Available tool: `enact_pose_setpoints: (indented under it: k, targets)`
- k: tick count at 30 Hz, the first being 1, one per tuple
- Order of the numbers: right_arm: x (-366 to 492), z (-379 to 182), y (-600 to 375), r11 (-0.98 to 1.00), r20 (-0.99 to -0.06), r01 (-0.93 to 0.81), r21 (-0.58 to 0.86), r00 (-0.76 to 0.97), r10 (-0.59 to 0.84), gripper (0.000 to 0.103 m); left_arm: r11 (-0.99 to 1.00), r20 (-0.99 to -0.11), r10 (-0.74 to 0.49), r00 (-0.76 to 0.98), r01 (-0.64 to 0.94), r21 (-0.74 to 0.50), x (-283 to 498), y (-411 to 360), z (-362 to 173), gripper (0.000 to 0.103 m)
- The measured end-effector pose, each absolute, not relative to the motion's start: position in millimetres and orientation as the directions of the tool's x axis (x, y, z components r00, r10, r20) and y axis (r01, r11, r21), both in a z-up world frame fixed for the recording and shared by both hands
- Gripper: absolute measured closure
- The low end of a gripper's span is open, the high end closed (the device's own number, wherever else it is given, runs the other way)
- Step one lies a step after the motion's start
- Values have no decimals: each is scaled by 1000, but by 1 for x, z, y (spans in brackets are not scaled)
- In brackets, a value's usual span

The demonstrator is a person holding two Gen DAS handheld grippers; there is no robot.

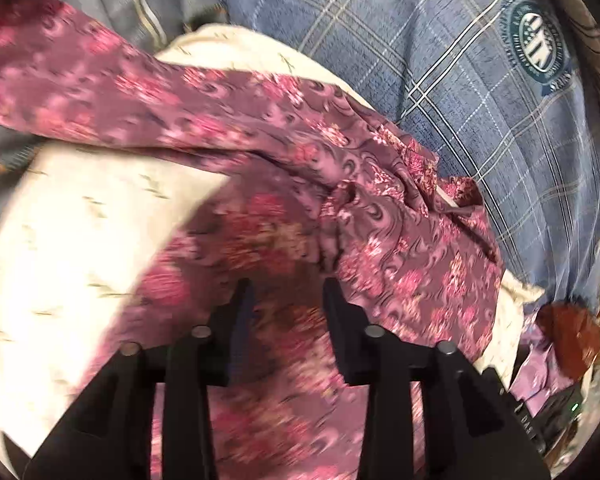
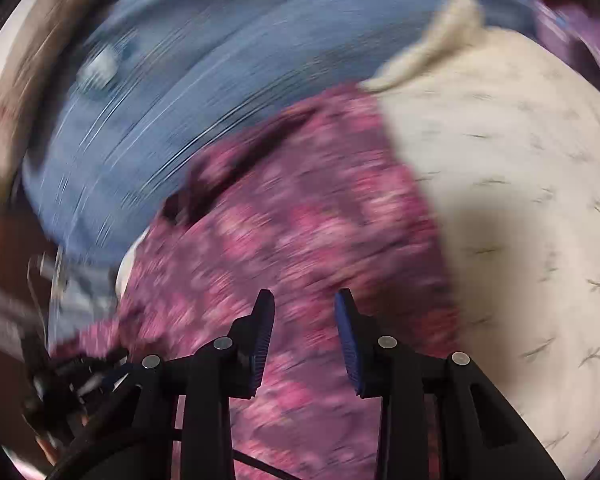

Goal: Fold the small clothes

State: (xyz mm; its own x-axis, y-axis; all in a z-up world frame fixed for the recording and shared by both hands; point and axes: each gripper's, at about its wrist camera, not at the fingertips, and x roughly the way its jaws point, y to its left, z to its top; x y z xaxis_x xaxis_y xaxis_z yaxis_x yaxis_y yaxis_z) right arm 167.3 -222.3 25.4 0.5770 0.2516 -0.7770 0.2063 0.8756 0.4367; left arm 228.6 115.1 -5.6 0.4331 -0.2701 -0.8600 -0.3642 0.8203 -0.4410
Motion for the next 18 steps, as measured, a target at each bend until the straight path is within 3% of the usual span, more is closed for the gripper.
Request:
enact_pose_setpoints:
  k: [3, 6, 9, 12, 18]
  targets:
    - [173, 31, -170, 925, -792, 95, 369, 554, 259, 68, 836, -860, -243, 450, -352, -420, 212, 141, 10, 48]
    - [183, 35, -106, 950, -802, -39, 308, 527, 282, 67, 856, -867, -162, 472, -370, -361, 197, 188, 31, 46]
    - [195, 36, -42, 946, -802, -155, 283, 503, 322, 58, 861, -867, -56, 495, -416, -293, 184, 243, 57, 46]
    - [204, 34, 12, 936, -801, -257, 243, 492, 343, 56, 858, -859, 51, 509, -463, -224, 169, 298, 85, 44]
    - [213, 19, 114, 885, -809, -440, 155, 458, 370, 50, 831, -813, 131, 567, -510, -222, 151, 379, 127, 24]
